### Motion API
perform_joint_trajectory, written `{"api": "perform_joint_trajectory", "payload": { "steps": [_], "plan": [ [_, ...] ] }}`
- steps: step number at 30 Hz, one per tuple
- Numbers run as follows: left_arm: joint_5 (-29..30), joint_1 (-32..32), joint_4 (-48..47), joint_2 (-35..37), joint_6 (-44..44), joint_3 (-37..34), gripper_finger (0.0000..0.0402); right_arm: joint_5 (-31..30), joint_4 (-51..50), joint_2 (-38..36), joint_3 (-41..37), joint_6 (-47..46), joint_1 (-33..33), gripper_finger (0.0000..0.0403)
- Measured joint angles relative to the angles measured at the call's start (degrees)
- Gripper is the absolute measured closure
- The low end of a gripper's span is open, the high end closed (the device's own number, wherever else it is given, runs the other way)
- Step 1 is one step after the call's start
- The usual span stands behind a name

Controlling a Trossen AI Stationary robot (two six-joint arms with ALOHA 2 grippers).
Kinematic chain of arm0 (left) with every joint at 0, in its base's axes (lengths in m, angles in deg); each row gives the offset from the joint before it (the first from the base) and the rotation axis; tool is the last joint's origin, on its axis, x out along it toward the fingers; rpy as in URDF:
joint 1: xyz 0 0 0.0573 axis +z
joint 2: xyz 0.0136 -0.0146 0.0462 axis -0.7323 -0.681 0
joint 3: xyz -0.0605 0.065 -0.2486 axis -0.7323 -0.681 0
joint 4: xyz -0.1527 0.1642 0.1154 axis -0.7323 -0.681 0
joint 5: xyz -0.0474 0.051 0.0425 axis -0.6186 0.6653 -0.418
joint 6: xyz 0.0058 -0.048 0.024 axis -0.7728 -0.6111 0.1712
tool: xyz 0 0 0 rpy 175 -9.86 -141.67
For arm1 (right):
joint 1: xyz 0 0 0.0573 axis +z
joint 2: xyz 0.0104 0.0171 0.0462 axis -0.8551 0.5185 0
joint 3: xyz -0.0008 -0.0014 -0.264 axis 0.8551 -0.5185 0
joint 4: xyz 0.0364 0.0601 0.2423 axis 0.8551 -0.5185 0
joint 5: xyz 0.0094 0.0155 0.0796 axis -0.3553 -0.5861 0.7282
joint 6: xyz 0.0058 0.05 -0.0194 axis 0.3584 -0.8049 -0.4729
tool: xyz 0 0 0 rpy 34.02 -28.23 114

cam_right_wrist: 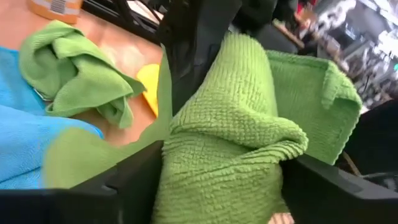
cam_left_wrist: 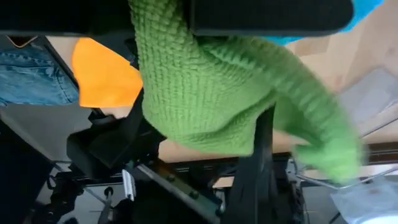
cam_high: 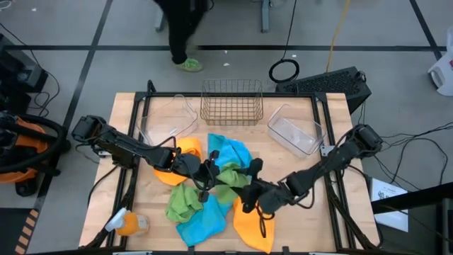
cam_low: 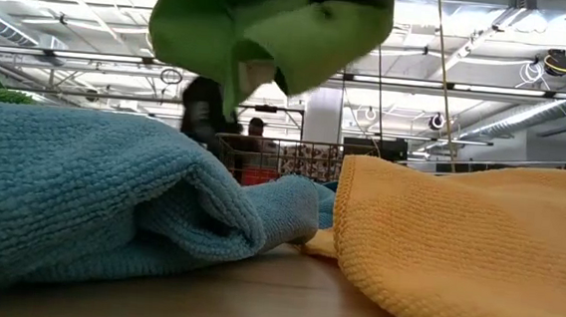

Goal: Sort microfiber towel by color & place in baskets
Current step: Put the right green towel into the right transparent bin

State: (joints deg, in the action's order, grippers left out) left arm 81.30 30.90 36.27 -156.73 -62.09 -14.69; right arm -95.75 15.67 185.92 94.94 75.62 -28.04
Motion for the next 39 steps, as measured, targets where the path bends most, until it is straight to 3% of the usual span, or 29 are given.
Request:
{"api": "perform_joint_trajectory", "payload": {
  "steps": [9,12,14,18,23,27,31,39],
  "plan": [
    [2.09,-0.09,0.41,0.0,3.04,0.0,0.0371,5.65,-2.77,-0.04,0.02,-7.13,-1.14,0.0291],
    [2.75,-0.22,-0.48,0.0,2.63,0.0,0.0351,5.94,-3.11,-0.04,0.02,-7.13,-1.04,0.036],
    [3.56,-0.59,-1.13,0.0,2.54,0.0,0.0328,5.95,-3.78,-0.11,0.02,-7.18,-0.77,0.0385],
    [6.28,-2.29,-1.65,0.0,2.54,0.02,0.0262,6.34,-4.54,-0.53,0.02,-9.05,0.14,0.0371],
    [16.59,-5.47,-4.18,0.27,4.11,0.02,0.0166,8.93,-10.95,-2.95,0.02,-14.77,1.6,0.0376],
    [24.39,-8.3,-4.4,0.31,7.59,0.02,0.0115,12.57,-14.96,-4.55,0.02,-19.82,2.48,0.0387],
    [27.26,-11.28,1.74,0.35,14.39,0.02,0.0101,14.4,-15.42,-4.63,0.02,-20.18,3.24,0.0381],
    [25.07,-14.82,11.82,0.36,20.28,0.04,0.01,16.51,-15.46,-4.57,0.02,-20.34,3.3,0.0379]
  ]
}}
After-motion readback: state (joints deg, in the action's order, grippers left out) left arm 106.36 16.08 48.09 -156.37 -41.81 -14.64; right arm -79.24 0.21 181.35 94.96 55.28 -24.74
